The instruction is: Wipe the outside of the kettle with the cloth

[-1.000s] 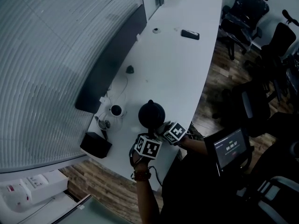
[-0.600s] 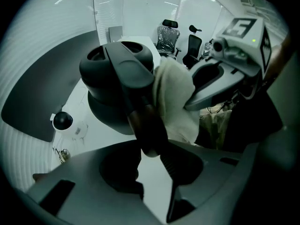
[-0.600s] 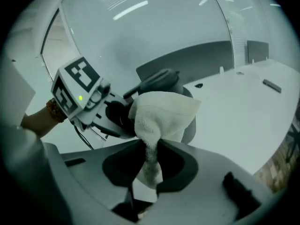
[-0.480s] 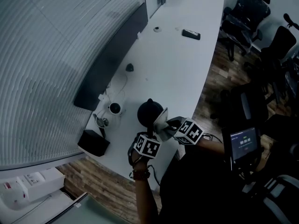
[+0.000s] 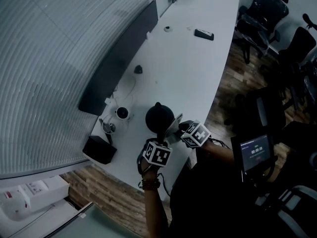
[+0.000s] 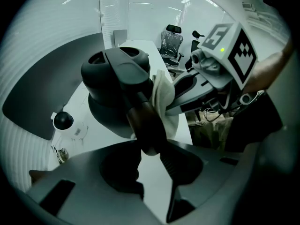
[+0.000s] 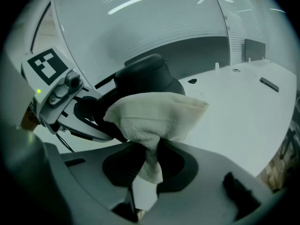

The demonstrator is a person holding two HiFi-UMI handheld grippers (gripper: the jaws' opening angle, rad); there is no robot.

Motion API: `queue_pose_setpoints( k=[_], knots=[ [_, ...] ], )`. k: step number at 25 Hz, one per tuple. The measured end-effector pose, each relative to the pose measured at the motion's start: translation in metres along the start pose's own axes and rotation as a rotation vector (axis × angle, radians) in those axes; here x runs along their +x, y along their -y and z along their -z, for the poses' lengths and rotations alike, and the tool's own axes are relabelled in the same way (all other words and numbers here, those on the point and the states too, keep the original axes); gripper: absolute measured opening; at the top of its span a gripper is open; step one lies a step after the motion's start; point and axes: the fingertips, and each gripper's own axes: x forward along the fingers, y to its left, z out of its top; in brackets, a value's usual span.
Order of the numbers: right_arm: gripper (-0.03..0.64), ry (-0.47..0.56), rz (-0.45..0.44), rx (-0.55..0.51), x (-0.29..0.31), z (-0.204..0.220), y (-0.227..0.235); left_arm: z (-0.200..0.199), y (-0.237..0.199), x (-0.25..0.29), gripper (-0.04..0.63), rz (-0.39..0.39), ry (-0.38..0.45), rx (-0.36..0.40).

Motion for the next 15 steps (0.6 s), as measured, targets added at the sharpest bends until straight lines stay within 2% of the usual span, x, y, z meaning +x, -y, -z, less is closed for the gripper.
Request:
queue_pose_setpoints(
  k=[5, 11, 15],
  knots=[
    [0.071, -0.052, 0.019, -0.019, 0.014, -0.004, 0.008, -0.003, 0.006, 0.006, 0.127, 0.012, 0.006, -0.019],
    [0.071, -0.141, 0.048, -0.001, 0.059, 0.027, 0.035, -0.001, 0.015, 0.012, 0.127, 0.001, -0.033, 0.020],
    [0.071, -0.161, 0.062, 0.011, 0.063, 0.024, 0.038, -0.003, 0.005, 0.009, 0.126, -0.014, 0.006, -0.019]
  ],
)
